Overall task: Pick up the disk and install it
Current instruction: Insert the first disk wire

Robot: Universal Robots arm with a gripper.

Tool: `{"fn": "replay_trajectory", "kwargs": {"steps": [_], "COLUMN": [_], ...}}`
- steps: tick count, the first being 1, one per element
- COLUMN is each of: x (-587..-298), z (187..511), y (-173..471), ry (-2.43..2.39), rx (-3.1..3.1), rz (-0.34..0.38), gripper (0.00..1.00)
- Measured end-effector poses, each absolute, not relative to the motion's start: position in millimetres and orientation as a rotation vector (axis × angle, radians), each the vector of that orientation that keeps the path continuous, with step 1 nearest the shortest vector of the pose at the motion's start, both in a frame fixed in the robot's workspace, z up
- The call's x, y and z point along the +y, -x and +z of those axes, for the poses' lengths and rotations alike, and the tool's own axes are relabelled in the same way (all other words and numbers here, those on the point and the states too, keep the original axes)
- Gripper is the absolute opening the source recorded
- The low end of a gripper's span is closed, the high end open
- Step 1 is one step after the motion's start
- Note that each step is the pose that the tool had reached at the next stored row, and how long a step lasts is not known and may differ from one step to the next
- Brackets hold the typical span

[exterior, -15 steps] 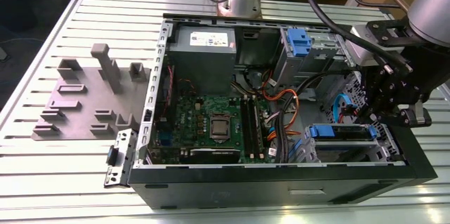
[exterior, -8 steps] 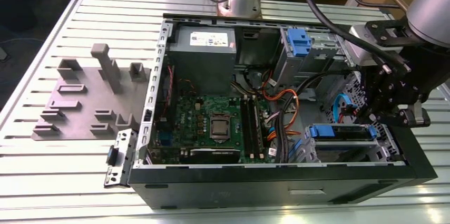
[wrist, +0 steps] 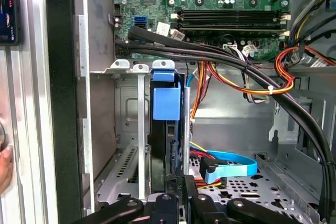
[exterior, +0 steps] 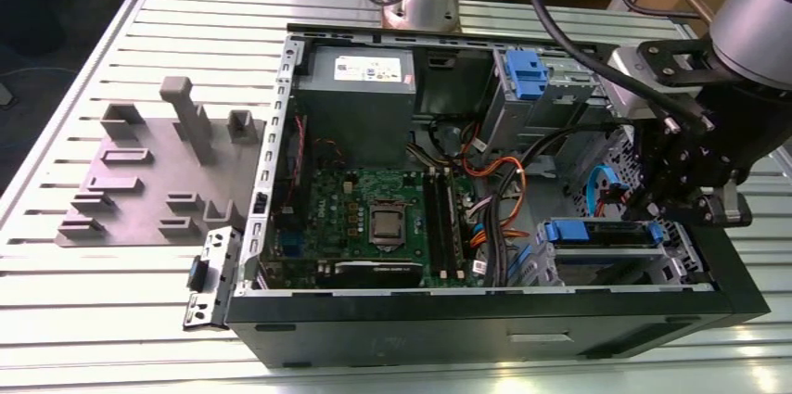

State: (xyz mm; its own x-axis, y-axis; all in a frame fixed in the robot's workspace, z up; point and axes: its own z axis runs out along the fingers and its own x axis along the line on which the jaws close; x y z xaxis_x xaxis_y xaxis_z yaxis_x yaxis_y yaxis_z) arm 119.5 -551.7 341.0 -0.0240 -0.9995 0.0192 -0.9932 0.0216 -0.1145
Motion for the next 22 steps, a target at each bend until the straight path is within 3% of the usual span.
{"fn": "replay_trajectory", "kwargs": {"steps": [22], "x": [-554.1], "z": [333.9], "y": [-112.3], "ry": [2.120], "rx": [2.211], "rz": [-0.163], "gripper": [0.16]}}
